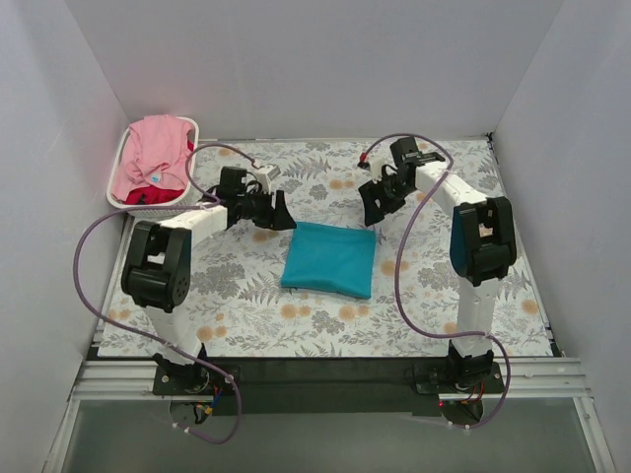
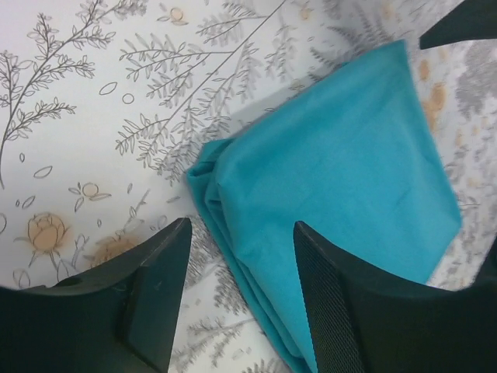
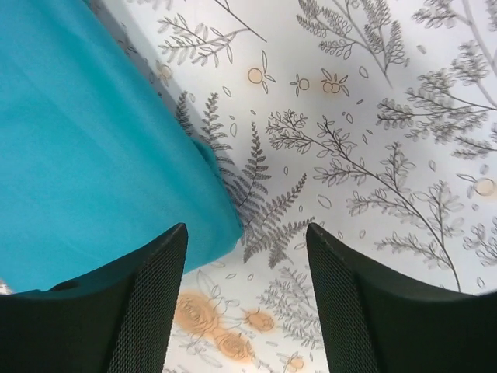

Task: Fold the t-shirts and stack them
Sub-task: Fold the tshirt

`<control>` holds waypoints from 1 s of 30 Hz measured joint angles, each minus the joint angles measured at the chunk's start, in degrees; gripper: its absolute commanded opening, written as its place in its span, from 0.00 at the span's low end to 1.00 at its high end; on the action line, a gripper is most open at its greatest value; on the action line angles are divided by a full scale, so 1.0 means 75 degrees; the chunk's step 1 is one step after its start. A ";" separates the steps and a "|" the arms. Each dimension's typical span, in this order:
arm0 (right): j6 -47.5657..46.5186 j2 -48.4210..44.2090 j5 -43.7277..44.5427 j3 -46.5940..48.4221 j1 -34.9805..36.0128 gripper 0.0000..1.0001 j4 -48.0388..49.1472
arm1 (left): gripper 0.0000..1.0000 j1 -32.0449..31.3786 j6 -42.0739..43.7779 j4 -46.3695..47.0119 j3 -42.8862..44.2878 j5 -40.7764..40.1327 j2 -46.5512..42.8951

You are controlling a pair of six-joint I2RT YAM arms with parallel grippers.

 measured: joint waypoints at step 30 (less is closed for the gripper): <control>0.7426 -0.2678 -0.4666 -0.6650 0.1297 0.98 0.6248 | 0.73 -0.1588 -0.5007 0.1839 -0.3063 0.2259 -0.1335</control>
